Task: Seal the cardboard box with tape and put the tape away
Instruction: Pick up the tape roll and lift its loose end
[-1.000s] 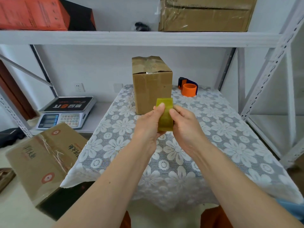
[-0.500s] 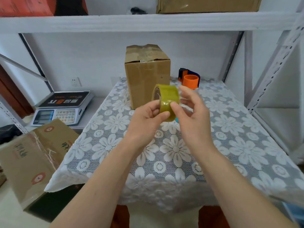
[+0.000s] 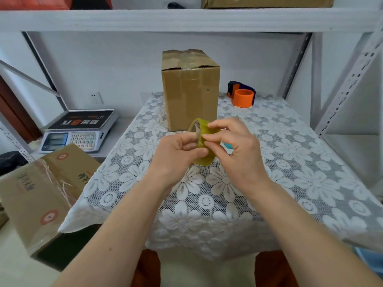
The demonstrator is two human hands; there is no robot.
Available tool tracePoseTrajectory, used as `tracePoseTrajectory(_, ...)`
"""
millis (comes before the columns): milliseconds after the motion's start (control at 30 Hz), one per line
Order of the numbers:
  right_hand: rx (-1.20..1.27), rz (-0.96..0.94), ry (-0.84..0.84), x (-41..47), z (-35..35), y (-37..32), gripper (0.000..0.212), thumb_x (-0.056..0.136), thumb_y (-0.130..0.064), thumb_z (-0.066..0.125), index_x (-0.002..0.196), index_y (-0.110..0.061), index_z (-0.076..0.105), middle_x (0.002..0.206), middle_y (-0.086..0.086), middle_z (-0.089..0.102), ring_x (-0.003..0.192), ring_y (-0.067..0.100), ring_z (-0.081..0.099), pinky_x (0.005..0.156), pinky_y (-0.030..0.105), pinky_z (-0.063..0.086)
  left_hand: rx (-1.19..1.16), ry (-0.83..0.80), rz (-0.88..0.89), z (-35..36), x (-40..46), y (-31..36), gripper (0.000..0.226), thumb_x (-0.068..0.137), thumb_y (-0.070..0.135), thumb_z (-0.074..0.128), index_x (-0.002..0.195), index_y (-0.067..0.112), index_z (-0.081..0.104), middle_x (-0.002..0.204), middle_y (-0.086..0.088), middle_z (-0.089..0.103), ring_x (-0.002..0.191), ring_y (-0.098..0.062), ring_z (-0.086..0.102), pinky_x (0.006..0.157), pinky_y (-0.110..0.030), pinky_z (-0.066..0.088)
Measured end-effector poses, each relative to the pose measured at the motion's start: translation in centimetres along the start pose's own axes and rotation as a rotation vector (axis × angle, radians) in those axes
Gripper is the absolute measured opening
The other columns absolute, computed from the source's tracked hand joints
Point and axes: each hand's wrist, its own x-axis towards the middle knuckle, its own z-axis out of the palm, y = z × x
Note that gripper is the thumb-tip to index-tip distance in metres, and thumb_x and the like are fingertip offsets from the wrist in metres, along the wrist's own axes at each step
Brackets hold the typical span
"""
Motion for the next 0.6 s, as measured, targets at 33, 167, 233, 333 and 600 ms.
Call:
tracePoseTrajectory(33, 0.033, 0.062, -0.004, 0.0, -0.1, -0.2, 0.008, 0.079, -0.012, 0.071, 0.086, -0.012, 0.075, 0.103, -0.002, 0.063, 0.105, 0.018, 0.058, 0.092, 0.037, 0.048, 0.012, 0.011, -0.008, 0.1, -0.1, -0.1, 0.026, 0.081, -0.005, 0.065, 0.098, 0.013, 0.071, 0.081, -0.005, 0.077, 0.074, -0.015, 0.073, 0.065, -0.018, 0.053)
tracePoseTrajectory(167, 0.083, 0.174, -0.004, 0.1, -0.5, -0.7, 0.018, 0.077, -0.012, 0.073, 0.094, -0.016, 0.072, 0.104, -0.006, 0.061, 0.108, 0.013, 0.055, 0.097, 0.032, 0.045, 0.041, 0.115, -0.037, 1.0, 0.0, -0.3, 0.036, 0.078, 0.001, 0.071, 0.109, 0.013, 0.055, 0.082, -0.006, 0.077, 0.072, -0.018, 0.073, 0.071, -0.028, 0.053)
tracePoseTrajectory(233, 0.086, 0.186, -0.010, 0.1, -0.6, -0.6, 0.021, 0.077, -0.012, 0.073, 0.097, -0.016, 0.071, 0.105, -0.006, 0.060, 0.109, 0.012, 0.055, 0.097, 0.034, 0.045, 0.065, 0.179, -0.013, 1.3, 0.1, -0.3, 0.044, 0.076, 0.002, 0.074, 0.109, 0.016, 0.049, 0.080, -0.005, 0.076, 0.070, -0.017, 0.073, 0.070, -0.029, 0.053)
tracePoseTrajectory(333, 0.078, 0.188, 0.012, 0.1, -0.6, -0.3, 0.022, 0.077, -0.011, 0.072, 0.098, -0.017, 0.070, 0.104, -0.007, 0.058, 0.109, 0.013, 0.055, 0.097, 0.036, 0.046, 0.074, 0.198, 0.051, 1.9, 0.1, -0.2, 0.039, 0.073, -0.002, 0.075, 0.102, 0.017, 0.057, 0.074, -0.003, 0.074, 0.067, -0.016, 0.072, 0.069, -0.030, 0.058)
tracePoseTrajectory(600, 0.046, 0.182, 0.048, -0.1, -0.5, -0.1, 0.016, 0.078, -0.012, 0.072, 0.094, -0.015, 0.070, 0.102, -0.004, 0.058, 0.105, 0.016, 0.055, 0.092, 0.034, 0.047, 0.125, 0.252, 0.061, 1.9, 0.5, -0.7, 0.024, 0.071, 0.003, 0.077, 0.092, 0.015, 0.075, 0.082, -0.008, 0.073, 0.082, -0.030, 0.071, 0.079, -0.040, 0.059)
